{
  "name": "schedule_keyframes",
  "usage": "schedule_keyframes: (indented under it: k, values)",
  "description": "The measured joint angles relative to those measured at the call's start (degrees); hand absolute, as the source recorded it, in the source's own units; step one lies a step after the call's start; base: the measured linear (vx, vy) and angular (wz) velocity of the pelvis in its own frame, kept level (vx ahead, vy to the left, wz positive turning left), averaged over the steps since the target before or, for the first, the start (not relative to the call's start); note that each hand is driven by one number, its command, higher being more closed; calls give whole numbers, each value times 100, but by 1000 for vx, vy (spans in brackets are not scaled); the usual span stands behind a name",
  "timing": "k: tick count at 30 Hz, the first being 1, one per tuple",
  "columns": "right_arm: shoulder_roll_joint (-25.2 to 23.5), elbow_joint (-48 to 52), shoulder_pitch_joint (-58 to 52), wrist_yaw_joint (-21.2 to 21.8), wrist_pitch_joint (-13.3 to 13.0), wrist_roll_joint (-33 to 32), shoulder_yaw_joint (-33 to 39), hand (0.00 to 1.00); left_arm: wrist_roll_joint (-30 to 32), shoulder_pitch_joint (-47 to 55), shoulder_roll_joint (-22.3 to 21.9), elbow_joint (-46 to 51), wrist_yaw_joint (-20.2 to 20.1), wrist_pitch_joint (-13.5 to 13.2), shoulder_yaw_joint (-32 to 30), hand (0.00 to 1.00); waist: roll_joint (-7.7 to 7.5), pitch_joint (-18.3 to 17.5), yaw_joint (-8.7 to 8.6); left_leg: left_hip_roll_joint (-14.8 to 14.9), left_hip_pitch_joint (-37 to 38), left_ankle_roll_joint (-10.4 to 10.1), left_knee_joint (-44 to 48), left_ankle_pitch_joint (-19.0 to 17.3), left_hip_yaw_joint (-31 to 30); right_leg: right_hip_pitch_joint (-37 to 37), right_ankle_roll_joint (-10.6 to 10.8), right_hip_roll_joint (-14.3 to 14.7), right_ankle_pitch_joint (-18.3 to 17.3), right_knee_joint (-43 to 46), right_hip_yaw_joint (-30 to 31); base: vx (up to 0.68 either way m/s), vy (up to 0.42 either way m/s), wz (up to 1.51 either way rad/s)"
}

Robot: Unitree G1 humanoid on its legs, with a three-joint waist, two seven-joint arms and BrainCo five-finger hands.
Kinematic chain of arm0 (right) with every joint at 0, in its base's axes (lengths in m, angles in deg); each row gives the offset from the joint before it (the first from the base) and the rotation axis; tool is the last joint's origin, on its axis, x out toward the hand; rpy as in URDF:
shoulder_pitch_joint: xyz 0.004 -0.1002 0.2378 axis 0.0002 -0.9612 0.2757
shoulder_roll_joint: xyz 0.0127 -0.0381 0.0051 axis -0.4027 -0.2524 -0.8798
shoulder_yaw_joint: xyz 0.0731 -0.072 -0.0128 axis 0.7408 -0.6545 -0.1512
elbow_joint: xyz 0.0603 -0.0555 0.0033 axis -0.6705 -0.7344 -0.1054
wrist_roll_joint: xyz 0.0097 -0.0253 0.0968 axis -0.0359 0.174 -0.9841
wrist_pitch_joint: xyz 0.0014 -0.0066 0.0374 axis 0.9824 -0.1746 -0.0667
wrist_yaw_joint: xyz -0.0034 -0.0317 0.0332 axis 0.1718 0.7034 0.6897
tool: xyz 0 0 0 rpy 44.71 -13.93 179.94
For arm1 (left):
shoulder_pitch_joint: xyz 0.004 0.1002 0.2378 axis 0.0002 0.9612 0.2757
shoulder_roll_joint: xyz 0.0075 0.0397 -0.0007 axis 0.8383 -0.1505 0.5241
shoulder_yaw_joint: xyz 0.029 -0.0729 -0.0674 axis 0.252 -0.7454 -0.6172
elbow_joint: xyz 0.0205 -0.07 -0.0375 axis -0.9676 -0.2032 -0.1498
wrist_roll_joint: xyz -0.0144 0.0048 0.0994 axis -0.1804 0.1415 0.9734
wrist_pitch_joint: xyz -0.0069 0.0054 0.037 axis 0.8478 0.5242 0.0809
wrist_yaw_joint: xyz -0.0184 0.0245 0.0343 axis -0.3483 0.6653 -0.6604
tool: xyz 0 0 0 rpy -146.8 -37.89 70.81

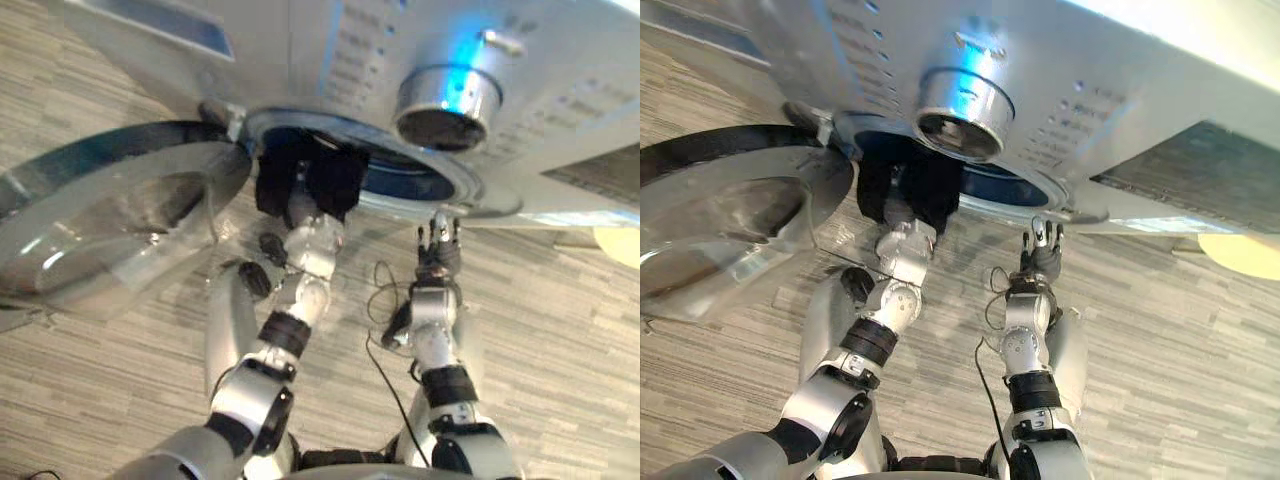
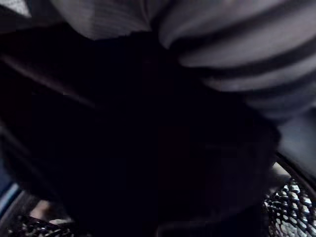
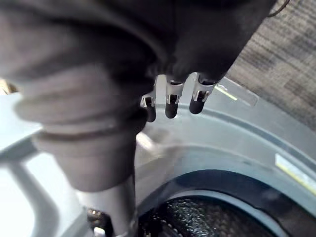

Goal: Pick up the laundry basket with both hands and put the clothes into the washing machine.

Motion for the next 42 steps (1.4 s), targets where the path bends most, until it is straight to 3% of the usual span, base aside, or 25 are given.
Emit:
schedule_keyframes:
  k: [4, 7, 9, 13, 15, 16, 20, 24, 27, 28, 29, 30, 31, 33, 35, 36, 37, 40, 42]
  values:
    - [-46, 339, 64, 36, -108, -148, -66, 0, -194, -699, -4, 187, 293, -160, -456, 100, -39, 17, -53, 226, -320, 7, 86, 0, 106, -563, -29, 230, 161, -12, 257, -58, -12, -41]
    - [-53, 522, 111, 128, -103, -230, -331, 0, -583, -1501, 223, 417, 557, -485, -941, 100, -91, 24, -210, 440, -619, 45, 179, -24, 134, -965, -73, 417, 270, -20, 369, -18, -12, -44]
    - [-41, 601, 109, 259, -96, -277, -455, 0, -796, -2075, 491, 457, 681, -650, -1020, 100, -106, 20, -328, 560, -789, 48, 223, -24, 132, -1163, -77, 512, 342, -12, 390, -1, -26, -31]
    - [140, 1119, -162, 378, -84, -89, -258, 0, -895, -2860, 994, 723, 714, -734, -996, 100, -162, 4, -494, 755, -840, 49, 269, -25, 136, -1242, -120, 649, 378, -36, 386, 20, -22, -27]
    - [307, 1404, -544, 391, -73, 134, 81, 0, -898, -3380, 1318, 838, 703, -849, -921, 100, -283, -57, -557, 886, -846, 45, 243, -28, 135, -1251, -165, 781, 400, -133, 362, 28, -23, -29]
    - [379, 1430, -903, 388, 3, 394, 342, 0, -957, -3521, 1601, 780, 687, -886, -832, 100, -390, -123, -672, 931, -867, 42, 184, -26, 136, -1260, -222, 836, 416, -212, 312, 30, -17, -24]
    - [433, 1229, -1764, 362, 293, 903, 831, 0, -1553, -3623, 1778, 765, 662, -1093, -809, 100, -630, -322, -775, 1076, -982, 31, 172, -20, 124, -1391, -292, 979, 448, -275, 298, 38, -29, -23]
    - [433, 716, -1906, 362, 686, 1438, 1201, 0, -2411, -4104, 1808, 456, 568, -1378, -816, 100, -698, -448, -818, 1156, -1220, 4, 210, -4, 165, -1708, -347, 994, 479, -181, 345, 2, -25, -8]
    - [431, 669, -1900, 374, 868, 1498, 1358, 0, -2753, -4726, 1888, 351, 570, -1543, -833, 100, -701, -455, -812, 1304, -1621, 41, 484, -31, 170, -2190, -375, 982, 497, 128, 473, -4, -9, -15]
    - [430, 653, -1879, 372, 884, 1473, 1371, 0, -2744, -4858, 1934, 275, 568, -1520, -820, 0, -700, -454, -819, 1317, -1686, 40, 508, -31, 196, -2283, -390, 980, 512, 164, 505, 0, 0, 0]
    - [426, 618, -1845, 376, 902, 1420, 1388, 0, -2723, -5014, 2049, 66, 567, -1445, -804, 0, -701, -454, -818, 1335, -1737, 39, 686, -37, 263, -2419, -426, 911, 534, 229, 562, 20, 40, -20]
    - [430, 621, -1835, 395, 907, 1335, 1375, 0, -2542, -4987, 2173, -232, 556, -1324, -821, 0, -700, -451, -769, 1408, -1750, 17, 1143, -383, -4, -2433, -425, 918, 538, 412, 605, 38, 61, -30]
    - [434, 625, -1830, 428, 902, 1275, 1351, 0, -2378, -4985, 2261, -391, 528, -1181, -802, 0, -703, -448, -759, 1409, -1757, 121, 1225, -451, -68, -2435, -424, 933, 540, 473, 633, 47, 85, -32]
    - [434, 628, -1823, 561, 893, 1215, 1311, 0, -1189, -4973, 2393, -811, 291, -439, -446, 0, -698, -450, -782, 1406, -1684, 124, 1026, -474, 125, -2403, -424, 937, 552, 284, 607, 1, 35, 7]
    - [433, 630, -1799, 649, 870, 1160, 1266, 0, 130, -4873, 2462, -1233, 176, 86, 23, 0, -695, -448, -771, 1434, -1395, 75, 803, -432, 436, -2232, -397, 906, 715, 32, 584, 18, 13, 24]
    - [435, 633, -1783, 668, 860, 1156, 1211, 0, 492, -4776, 2505, -1357, 182, 245, 167, 0, -695, -448, -768, 1453, -1293, 76, 785, -431, 455, -2136, -367, 907, 730, 2, 588, 53, 16, 5]
    - [441, 677, -1757, 798, 817, 1158, 950, 0, 2586, -4520, 2495, -1619, 170, 987, 377, 0, -692, -450, -709, 1443, -1016, 75, 664, -432, 487, -1825, -308, 949, 777, -222, 526, 48, 13, -7]
    - [443, 739, -1756, 998, 813, 1163, 705, 0, 4746, -4249, 2230, -1830, -76, 1611, 793, 0, -679, -457, -610, 1370, -759, -25, 332, -367, 566, -1489, -320, 960, 854, -595, 329, 47, 2, 3]
    - [444, 752, -1755, 1106, 814, 1163, 606, 0, 5758, -3843, 2003, -1865, -286, 1890, 886, 0, -679, -457, -606, 1279, -603, 39, 119, -258, 569, -1257, -272, 952, 898, -797, 192, 81, -31, 12]
